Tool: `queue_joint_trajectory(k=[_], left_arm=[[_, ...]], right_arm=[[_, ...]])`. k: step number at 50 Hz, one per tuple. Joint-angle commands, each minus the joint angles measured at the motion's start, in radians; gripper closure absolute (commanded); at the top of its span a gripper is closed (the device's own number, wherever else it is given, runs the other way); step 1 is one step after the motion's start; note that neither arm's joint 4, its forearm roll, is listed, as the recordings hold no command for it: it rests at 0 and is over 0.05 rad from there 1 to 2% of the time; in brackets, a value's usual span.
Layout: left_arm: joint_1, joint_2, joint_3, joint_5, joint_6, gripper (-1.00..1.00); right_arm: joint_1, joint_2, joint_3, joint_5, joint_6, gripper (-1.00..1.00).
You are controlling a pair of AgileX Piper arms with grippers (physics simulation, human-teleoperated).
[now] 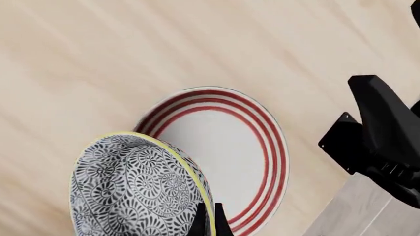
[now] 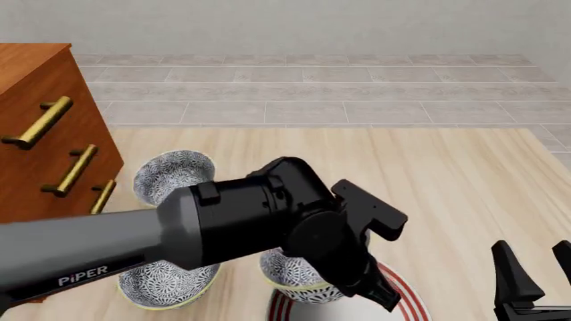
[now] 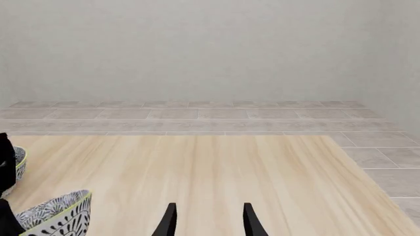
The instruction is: Put the bowl at the front on the plate.
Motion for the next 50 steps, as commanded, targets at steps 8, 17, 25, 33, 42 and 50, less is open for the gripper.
queue_joint_trajectory(k=[8, 17, 25, 33, 42, 50], left_arm=[[-0.064, 0.083, -0.033, -0.025, -0.017, 1.0], [-0.093, 0.11, -0.047, -0.026, -0.046, 1.0], [-0.099, 0.114, -0.009, -0.049, -0.06, 1.0], [-0.11, 0.124, 0.009, -0.059, -0.067, 1.0], [-0.142, 0.15, 0.007, -0.066, -0.097, 1.0], [-0.164, 0.174, 0.004, -0.075, -0.119, 1.0]], right_arm=[[0.001, -0.002, -0.001, 0.002, 0.0, -1.0], [0.001, -0.002, -0.001, 0.002, 0.0, -1.0], [0.001, -0.002, -0.001, 0.002, 0.0, -1.0], [0.001, -0.002, -0.001, 0.002, 0.0, -1.0], [0.001, -0.002, -0.001, 0.002, 0.0, -1.0], [0.001, -0.002, -0.001, 0.003, 0.0, -1.0]])
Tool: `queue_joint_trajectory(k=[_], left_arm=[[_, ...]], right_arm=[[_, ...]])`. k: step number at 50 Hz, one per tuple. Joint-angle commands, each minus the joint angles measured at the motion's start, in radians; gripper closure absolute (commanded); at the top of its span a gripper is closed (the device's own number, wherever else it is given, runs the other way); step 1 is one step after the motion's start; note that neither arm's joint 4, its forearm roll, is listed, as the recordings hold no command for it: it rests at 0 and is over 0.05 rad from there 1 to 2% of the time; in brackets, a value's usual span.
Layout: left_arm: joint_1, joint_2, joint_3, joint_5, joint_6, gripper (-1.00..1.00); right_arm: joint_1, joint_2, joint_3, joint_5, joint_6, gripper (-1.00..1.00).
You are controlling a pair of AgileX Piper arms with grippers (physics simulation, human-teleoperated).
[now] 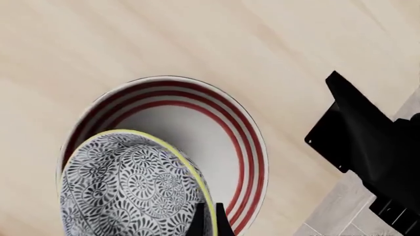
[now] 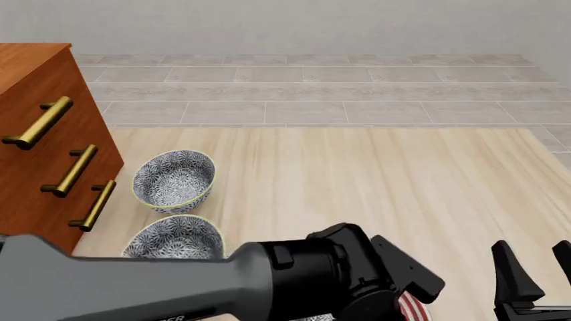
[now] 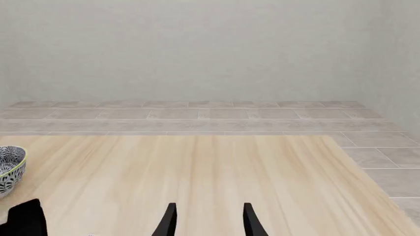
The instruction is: Put the bowl at the front on the plate.
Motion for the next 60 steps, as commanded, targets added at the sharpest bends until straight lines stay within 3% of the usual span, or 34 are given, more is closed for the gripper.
queue_joint_trajectory(k=[1, 15, 16, 40, 60], left_arm=[[-0.038, 0.038, 0.012, -0.024, -0.027, 1.0], [-0.03, 0.049, 0.03, -0.056, -0.025, 1.0], [-0.031, 0.045, 0.031, -0.057, -0.029, -1.0], [-0.043, -0.004, -0.004, 0.006, -0.056, -1.0], [0.015, -0.154, 0.066, 0.024, -0.011, -1.0]], right_arm=[[0.001, -0.002, -0.001, 0.002, 0.0, -1.0], [0.001, -0.002, -0.001, 0.002, 0.0, -1.0], [0.0, -0.002, -0.001, 0.002, 0.0, -1.0], [0.001, -0.002, -0.001, 0.002, 0.0, -1.0], [0.0, -0.002, -0.001, 0.002, 0.0, -1.0]])
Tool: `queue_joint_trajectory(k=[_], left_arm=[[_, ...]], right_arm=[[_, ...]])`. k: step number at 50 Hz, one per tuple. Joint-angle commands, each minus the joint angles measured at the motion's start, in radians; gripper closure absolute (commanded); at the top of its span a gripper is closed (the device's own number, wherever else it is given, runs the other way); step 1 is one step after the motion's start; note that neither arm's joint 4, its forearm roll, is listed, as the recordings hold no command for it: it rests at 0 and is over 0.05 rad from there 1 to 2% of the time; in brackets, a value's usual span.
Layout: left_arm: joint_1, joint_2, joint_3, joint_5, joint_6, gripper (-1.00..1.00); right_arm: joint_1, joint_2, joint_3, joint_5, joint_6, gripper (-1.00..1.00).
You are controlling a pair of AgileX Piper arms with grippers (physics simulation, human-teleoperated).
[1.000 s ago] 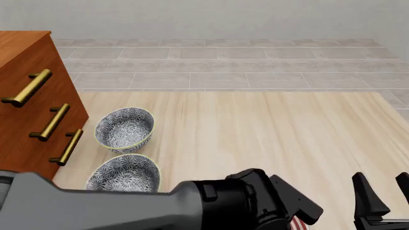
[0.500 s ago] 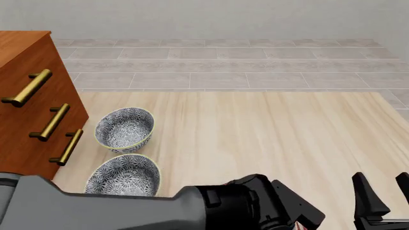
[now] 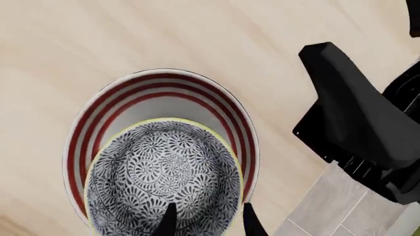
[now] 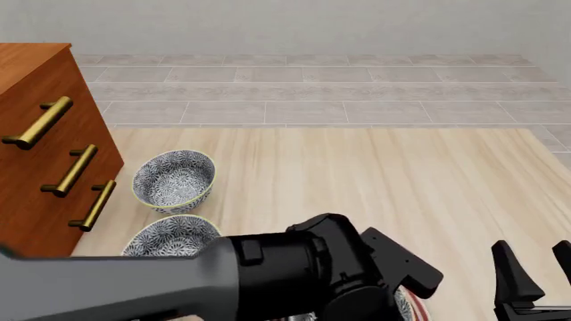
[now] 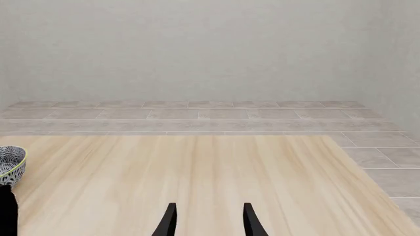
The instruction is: Put the bowl at the front on the plate.
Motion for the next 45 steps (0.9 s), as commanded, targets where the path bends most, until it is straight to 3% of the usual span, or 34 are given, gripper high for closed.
queue_joint_trajectory(k=[1, 13, 24, 45], left_arm=[[0.029, -0.082, 0.049, 0.0, 0.019, -1.0], [0.134, -0.287, 0.206, -0.027, 0.095, -1.0], [0.213, -0.474, 0.295, -0.005, 0.149, -1.0], [0.34, -0.838, 0.399, 0.07, 0.194, -1.0]], right_arm=[[0.001, -0.002, -0.001, 0.002, 0.0, -1.0], [0.001, -0.002, -0.001, 0.002, 0.0, -1.0], [0.001, -0.002, -0.001, 0.003, 0.0, -1.0], [0.001, -0.002, -0.001, 0.002, 0.0, -1.0]])
